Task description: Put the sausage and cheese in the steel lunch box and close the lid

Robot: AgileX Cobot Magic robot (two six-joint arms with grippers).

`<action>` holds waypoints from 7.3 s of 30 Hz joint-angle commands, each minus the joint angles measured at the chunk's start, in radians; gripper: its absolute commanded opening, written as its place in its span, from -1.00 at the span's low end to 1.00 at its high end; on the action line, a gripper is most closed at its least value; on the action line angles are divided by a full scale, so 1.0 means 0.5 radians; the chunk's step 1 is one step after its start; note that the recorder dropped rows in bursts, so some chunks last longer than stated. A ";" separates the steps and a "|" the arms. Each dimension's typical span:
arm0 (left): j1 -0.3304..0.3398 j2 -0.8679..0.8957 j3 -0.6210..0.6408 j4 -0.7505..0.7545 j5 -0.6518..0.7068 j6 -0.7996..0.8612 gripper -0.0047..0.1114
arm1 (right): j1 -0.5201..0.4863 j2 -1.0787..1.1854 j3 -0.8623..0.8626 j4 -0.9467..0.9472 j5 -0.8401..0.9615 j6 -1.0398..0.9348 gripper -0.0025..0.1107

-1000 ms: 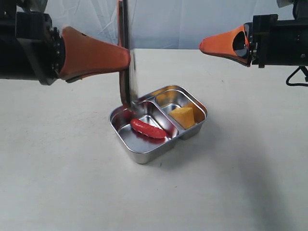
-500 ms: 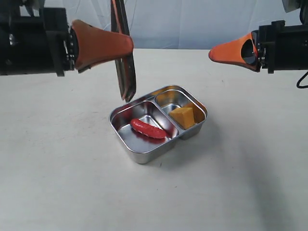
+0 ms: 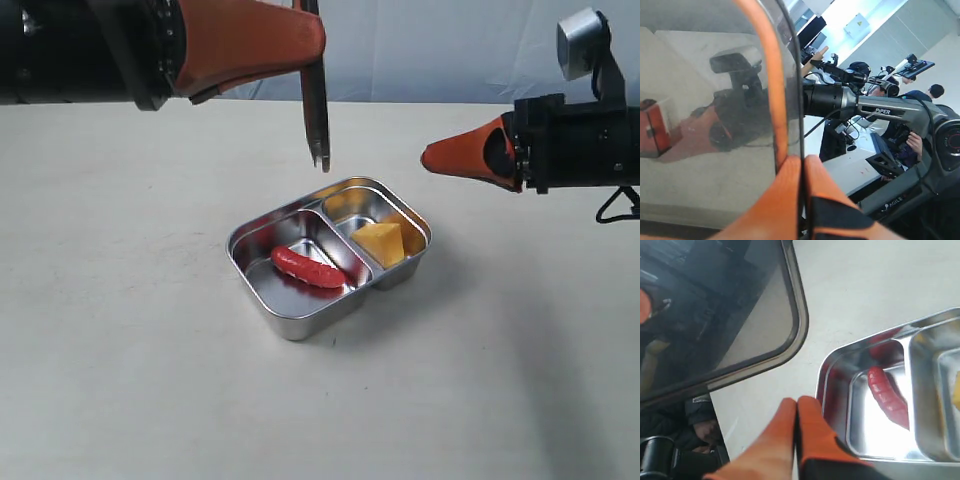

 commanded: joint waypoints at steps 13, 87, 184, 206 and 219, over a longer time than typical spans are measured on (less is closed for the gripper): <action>-0.004 -0.006 -0.026 -0.038 -0.020 -0.144 -0.92 | 1.271 -0.679 0.423 0.052 -2.342 -0.748 -0.96; -0.004 -0.010 -0.123 -0.020 0.210 -0.334 -0.92 | 1.542 -0.830 -0.024 0.227 -2.733 -1.143 -0.97; -0.001 -1.588 0.541 2.891 -0.756 -2.073 -0.92 | 2.810 0.653 0.124 0.502 -4.520 -1.547 -0.97; -0.001 -1.588 0.541 2.908 -0.771 -2.035 -0.92 | 2.830 0.506 0.128 0.234 -4.845 -1.584 -0.97; -0.001 -1.588 0.541 2.908 -0.776 -2.026 -0.92 | 2.774 0.231 0.132 0.113 -4.845 -1.574 -0.97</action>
